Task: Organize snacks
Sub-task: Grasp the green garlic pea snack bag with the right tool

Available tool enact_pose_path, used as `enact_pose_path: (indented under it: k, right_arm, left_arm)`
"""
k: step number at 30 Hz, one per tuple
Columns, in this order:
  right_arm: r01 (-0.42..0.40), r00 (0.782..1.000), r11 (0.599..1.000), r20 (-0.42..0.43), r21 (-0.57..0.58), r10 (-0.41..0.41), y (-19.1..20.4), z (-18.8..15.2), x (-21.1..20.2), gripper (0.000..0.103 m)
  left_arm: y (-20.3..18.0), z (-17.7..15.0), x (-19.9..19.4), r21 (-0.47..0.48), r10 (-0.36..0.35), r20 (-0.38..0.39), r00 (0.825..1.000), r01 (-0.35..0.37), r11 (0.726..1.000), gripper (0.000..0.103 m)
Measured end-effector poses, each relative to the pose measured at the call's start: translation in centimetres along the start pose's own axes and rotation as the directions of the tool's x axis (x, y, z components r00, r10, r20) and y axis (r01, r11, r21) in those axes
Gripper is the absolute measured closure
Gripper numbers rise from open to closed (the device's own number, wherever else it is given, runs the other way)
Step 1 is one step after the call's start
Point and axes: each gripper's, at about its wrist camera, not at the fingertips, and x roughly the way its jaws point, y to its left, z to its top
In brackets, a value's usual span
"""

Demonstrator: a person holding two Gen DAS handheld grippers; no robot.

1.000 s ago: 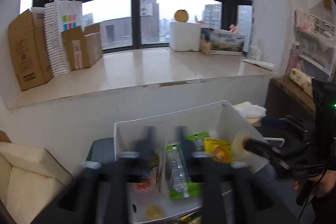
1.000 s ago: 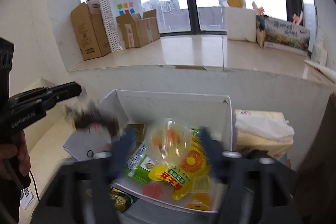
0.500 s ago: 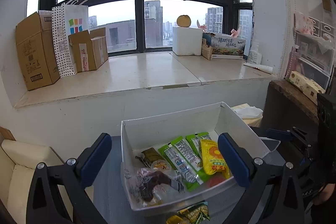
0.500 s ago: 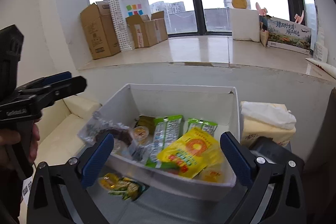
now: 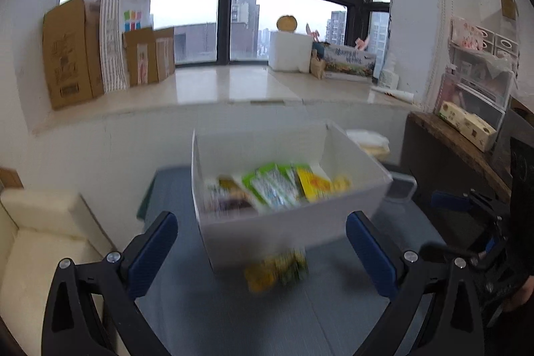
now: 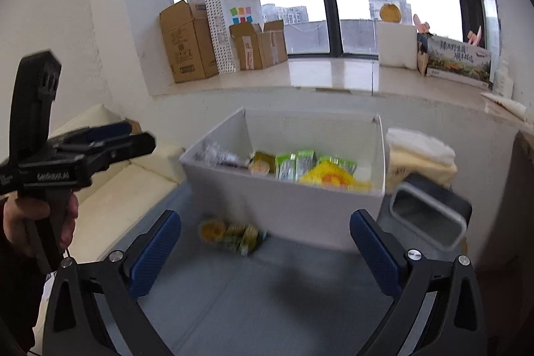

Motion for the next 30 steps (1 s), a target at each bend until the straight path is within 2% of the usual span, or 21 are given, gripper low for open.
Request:
enact_pose_path:
  k: [6,10,15,21,24,26,28,29,30]
  right_arm:
    - [0.001,0.996,0.999,-0.086,0.039,0.003,0.6,-4.7,2.2,0.000]
    - [-0.027,0.991,0.996,-0.126,0.081,0.037,1.0,-6.4,5.4,0.000]
    - [-0.049,0.984,0.997,-0.169,0.060,0.059,2.1,-6.2,9.8,0.000]
    - [-0.055,0.975,0.997,-0.211,0.055,0.065,2.5,-4.3,14.5,0.001]
    - [-0.058,0.971,0.997,-0.229,0.057,0.070,2.4,-3.9,16.2,0.008]
    - [-0.059,0.964,0.996,-0.255,0.062,0.073,2.3,-3.9,17.3,0.027]
    - [-0.082,0.955,0.993,-0.279,0.082,0.102,1.9,-4.3,18.2,0.032]
    - [-0.094,0.956,0.991,-0.269,0.091,0.116,1.7,-4.2,18.2,0.038]
    - [-0.117,0.953,0.987,-0.266,0.107,0.141,1.5,-4.2,18.2,0.039]
  left_arm:
    - [0.4,-6.0,0.3,-0.040,-0.003,-0.085,0.996,0.000,0.999,0.000]
    - [1.4,-7.8,0.0,-0.077,-0.003,-0.105,0.994,-0.005,0.997,0.000]
    - [3.1,-8.6,-0.7,-0.092,0.013,-0.103,0.995,-0.023,0.995,0.000]
    - [6.2,-9.5,-1.2,-0.138,0.031,-0.113,0.993,-0.046,0.989,0.000]
    - [7.0,-9.8,-0.9,-0.155,0.027,-0.121,0.992,-0.046,0.987,0.000]
    - [7.2,-10.1,-0.6,-0.159,0.026,-0.128,0.991,-0.047,0.986,0.000]
    - [7.2,-10.2,-0.3,-0.163,0.021,-0.131,0.991,-0.042,0.986,0.000]
    - [7.1,-10.3,-0.1,-0.164,0.015,-0.135,0.991,-0.037,0.986,0.000]
    - [7.0,-10.2,0.1,-0.163,0.011,-0.136,0.991,-0.034,0.986,0.000]
